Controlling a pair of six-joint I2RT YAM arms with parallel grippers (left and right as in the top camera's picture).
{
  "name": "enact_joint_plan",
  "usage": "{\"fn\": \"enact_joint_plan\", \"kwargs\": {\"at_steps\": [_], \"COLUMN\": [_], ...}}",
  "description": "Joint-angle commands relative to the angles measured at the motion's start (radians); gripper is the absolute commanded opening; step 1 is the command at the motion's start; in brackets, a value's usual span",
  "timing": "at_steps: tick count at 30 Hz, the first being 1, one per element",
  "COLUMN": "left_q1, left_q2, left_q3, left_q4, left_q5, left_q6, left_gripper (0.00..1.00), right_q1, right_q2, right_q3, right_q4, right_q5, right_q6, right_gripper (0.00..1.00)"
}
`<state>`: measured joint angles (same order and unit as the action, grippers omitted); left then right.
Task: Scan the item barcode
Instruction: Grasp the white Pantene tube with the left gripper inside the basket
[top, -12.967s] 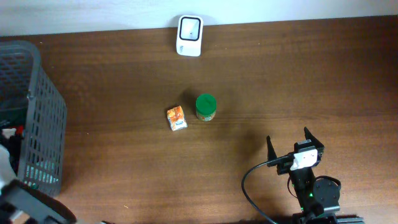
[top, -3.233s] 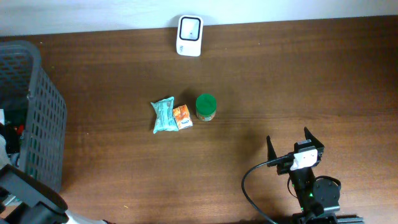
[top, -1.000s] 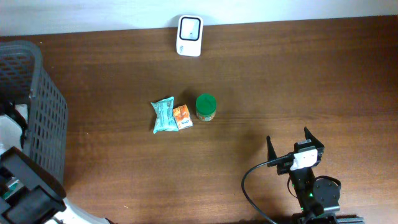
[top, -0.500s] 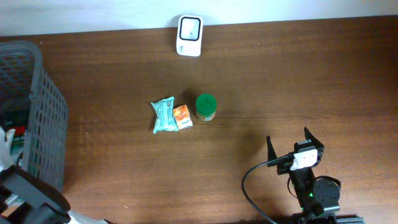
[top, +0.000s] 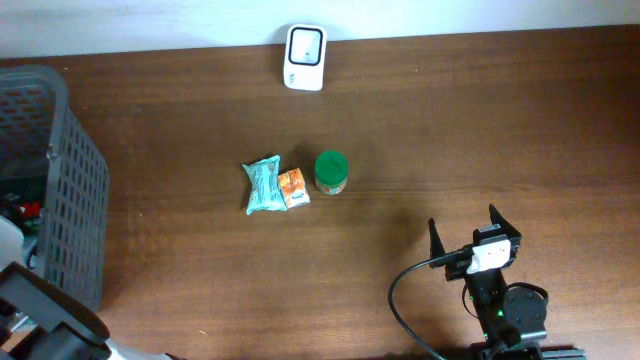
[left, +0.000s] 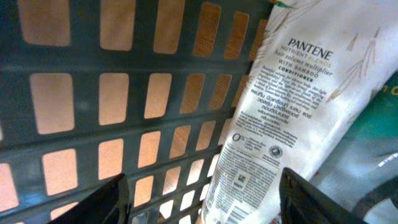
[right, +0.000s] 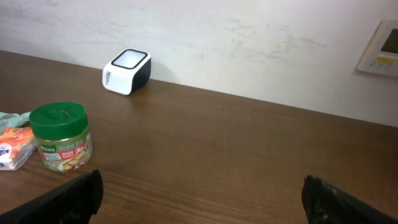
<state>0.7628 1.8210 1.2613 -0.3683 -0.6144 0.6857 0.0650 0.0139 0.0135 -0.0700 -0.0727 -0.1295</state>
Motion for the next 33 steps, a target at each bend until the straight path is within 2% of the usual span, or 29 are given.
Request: {"fn": "enact_joint_plan", "kwargs": {"at_steps": [1, 14, 18, 19, 22, 27, 33], "left_q1": [0.011, 0.011, 0.011, 0.011, -0.001, -0.037, -0.053], "left_q2": [0.023, 0.205, 0.227, 0.227, 0.226, 0.226, 0.158], "left_q3": [-0.035, -0.037, -0.037, -0.037, -0.037, -0.031, -0.023], "left_q4": [0.028, 0.025, -0.023, -0.026, -0.029, -0.029, -0.027], "left_q5": [-0.003, 0.055, 0.150, 0.158, 0.154, 0.109, 0.043], "left_q6": [0.048, 0.052, 0.045, 0.045, 0.041, -0.006, -0.024], "left_gripper": [0.69, 0.65, 0.60, 0.57, 0.30, 0.00, 0.00], "right_q1": [-0.006, -0.006, -0.006, -0.006, -0.006, -0.006, -0.006], "right_q2": [-0.008, -0.008, -0.008, -0.008, -0.008, -0.008, -0.008], "right_q3": [-0.008, -0.008, -0.008, -0.008, -0.008, -0.008, -0.008], "right_q4": [-0.001, -0.001, 0.000, 0.000, -0.001, 0.000, 0.000], "right_q5": [-0.005, -0.005, -0.005, -0.005, -0.005, -0.005, -0.005], "right_q6": [0.014, 0.014, 0.014, 0.014, 0.014, 0.014, 0.014], "right_gripper": [0.98, 0.98, 0.99, 0.98, 0.98, 0.98, 0.99]}}
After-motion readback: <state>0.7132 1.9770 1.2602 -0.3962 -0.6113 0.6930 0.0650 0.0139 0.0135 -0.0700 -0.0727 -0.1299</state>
